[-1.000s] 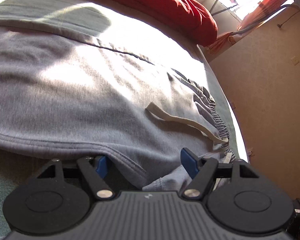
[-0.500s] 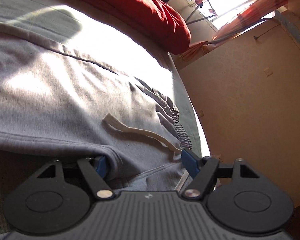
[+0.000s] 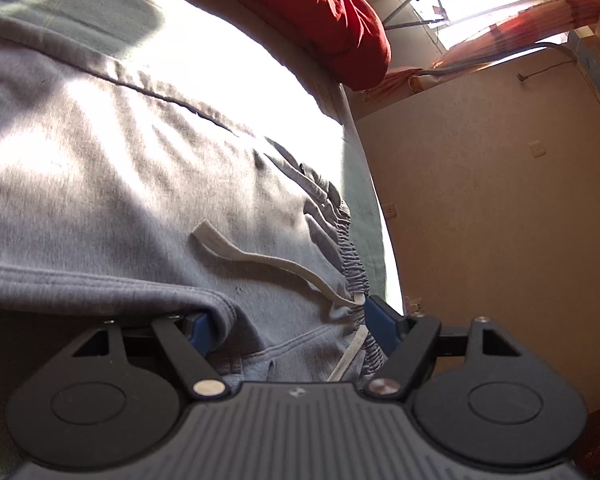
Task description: Fold clothes
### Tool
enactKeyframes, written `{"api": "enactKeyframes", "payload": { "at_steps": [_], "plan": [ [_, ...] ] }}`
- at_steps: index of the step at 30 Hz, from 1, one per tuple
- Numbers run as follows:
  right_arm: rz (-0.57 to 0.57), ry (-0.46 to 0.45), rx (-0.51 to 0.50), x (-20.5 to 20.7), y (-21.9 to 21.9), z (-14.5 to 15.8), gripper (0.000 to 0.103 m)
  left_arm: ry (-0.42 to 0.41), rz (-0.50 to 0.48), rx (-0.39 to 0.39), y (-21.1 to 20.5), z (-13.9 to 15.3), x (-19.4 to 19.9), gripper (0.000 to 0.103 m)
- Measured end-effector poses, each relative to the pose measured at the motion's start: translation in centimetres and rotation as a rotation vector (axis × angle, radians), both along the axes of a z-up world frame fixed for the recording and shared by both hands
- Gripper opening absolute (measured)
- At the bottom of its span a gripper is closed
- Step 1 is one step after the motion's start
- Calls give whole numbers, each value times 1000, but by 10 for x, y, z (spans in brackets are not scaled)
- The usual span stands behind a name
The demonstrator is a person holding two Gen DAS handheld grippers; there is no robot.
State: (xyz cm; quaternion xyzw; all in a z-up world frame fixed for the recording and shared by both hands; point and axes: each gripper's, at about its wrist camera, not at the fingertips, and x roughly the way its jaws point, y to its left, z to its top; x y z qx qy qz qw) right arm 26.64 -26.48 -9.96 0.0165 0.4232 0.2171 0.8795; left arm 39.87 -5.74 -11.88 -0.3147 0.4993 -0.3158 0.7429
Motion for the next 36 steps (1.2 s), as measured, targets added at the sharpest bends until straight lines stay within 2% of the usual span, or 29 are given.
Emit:
{"api": "enactKeyframes", "payload": {
  "at_steps": [2,4,5,8,12,18,23,28,32,36],
  "plan": [
    [48,-8,35,5,10,-1,100,-3,-18,17,-3,0,-1,76],
    [111,0,98,11,18,-1,89,1,-22,14,-2,1,0,76],
    [152,13,147,15,22,-1,86,5,-24,10,-1,1,0,76],
    [254,46,245,27,37,-6,86,10,-37,2,0,3,2,76],
    [241,107,184,43,58,-28,86,17,-64,11,2,-1,2,78],
    [199,157,232,39,46,-39,86,52,-114,62,6,-30,-9,78],
    [188,171,244,37,40,-41,86,125,-143,-63,5,-42,-14,78],
    [205,133,250,35,40,-30,86,57,-140,-102,2,-16,-2,78],
    [251,89,275,31,46,-17,86,43,-175,-50,-5,-9,3,78],
    [286,90,242,33,56,-17,86,48,-182,-29,-7,-12,7,78]
  ]
}}
